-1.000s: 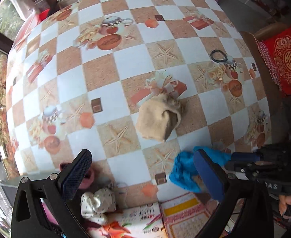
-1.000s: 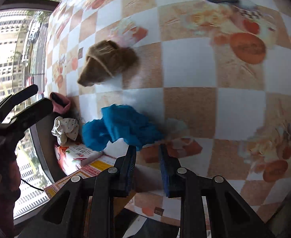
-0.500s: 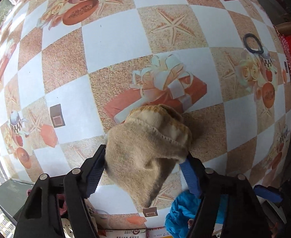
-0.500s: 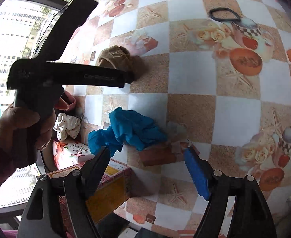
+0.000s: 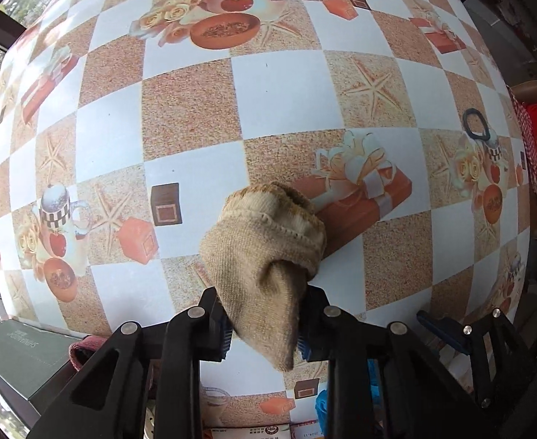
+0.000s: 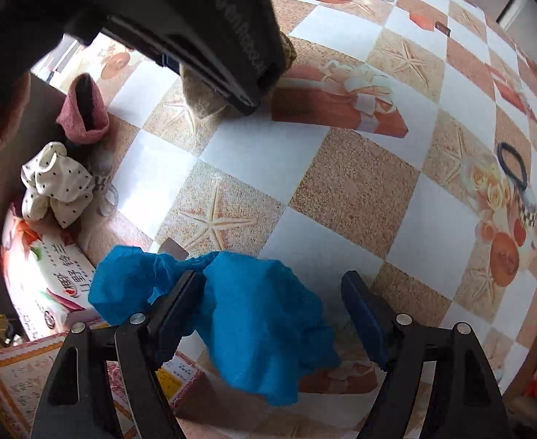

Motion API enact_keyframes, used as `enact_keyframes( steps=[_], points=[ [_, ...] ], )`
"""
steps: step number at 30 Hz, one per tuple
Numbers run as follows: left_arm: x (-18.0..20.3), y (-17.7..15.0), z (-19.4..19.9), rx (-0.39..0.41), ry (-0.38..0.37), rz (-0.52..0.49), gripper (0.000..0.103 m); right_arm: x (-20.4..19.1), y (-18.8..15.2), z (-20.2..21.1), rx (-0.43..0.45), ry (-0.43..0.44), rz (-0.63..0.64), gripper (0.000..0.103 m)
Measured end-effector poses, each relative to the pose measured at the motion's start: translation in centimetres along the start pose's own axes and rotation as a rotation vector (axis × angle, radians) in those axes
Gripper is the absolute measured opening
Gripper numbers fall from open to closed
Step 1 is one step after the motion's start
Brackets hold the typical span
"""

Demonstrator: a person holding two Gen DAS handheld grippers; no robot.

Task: Organize soft objects
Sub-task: 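Carry the beige sock and blue glove with both tools toward the white box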

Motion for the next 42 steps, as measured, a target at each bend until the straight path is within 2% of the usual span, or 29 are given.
enact_keyframes(
  steps=[2,4,7,11,16,21,32,42],
  points=[
    [-1.0,-0.9,0.9,0.022,0.01,-0.007,0.029,-0.2,-0.2,0.2,-0.001,-0.012,0.013,0.064],
    [-1.3,-1.5,1.7,0.047,0.017,-0.019,0.029,-0.4,-0.3,0.5,-0.009,0.04,0.007,0.029],
    [-1.0,-2.7,3.3,0.076,0.015,-0.027,0.029,0.4,-0.2,1.2,-0.015,0.092,-0.061,0.021],
    [-2.2,-5.5,5.2,0.107,0.004,-0.014,0.029,1.8,0.1,3.2,0.005,0.199,-0.169,0.021],
    [-3.1,-8.7,6.9,0.138,0.0,-0.002,0.029,2.8,0.3,5.8,0.033,0.206,-0.211,0.021],
    [-1.8,-11.4,8.3,0.162,-0.032,0.009,0.029,3.5,-0.6,8.5,0.078,0.243,-0.274,0.021],
    [-1.1,-18.1,10.9,0.194,-0.059,-0.049,0.03,-0.8,-3.5,15.8,0.186,0.22,-0.258,0.021],
    [-0.9,-24.7,11.7,0.182,-0.098,-0.106,0.03,-6.1,-7.7,18.2,0.176,0.209,-0.261,0.021]
  ],
)
Point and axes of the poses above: each gripper's, at about its wrist camera, not at the fingertips, and z roughly against the way its jaws point, x to its right, y to its top, the point moved 6 cm from there along -z, roughly the way its jaws point, and after that the axes turned 7 degrees about -x, right-handed, at the moved point
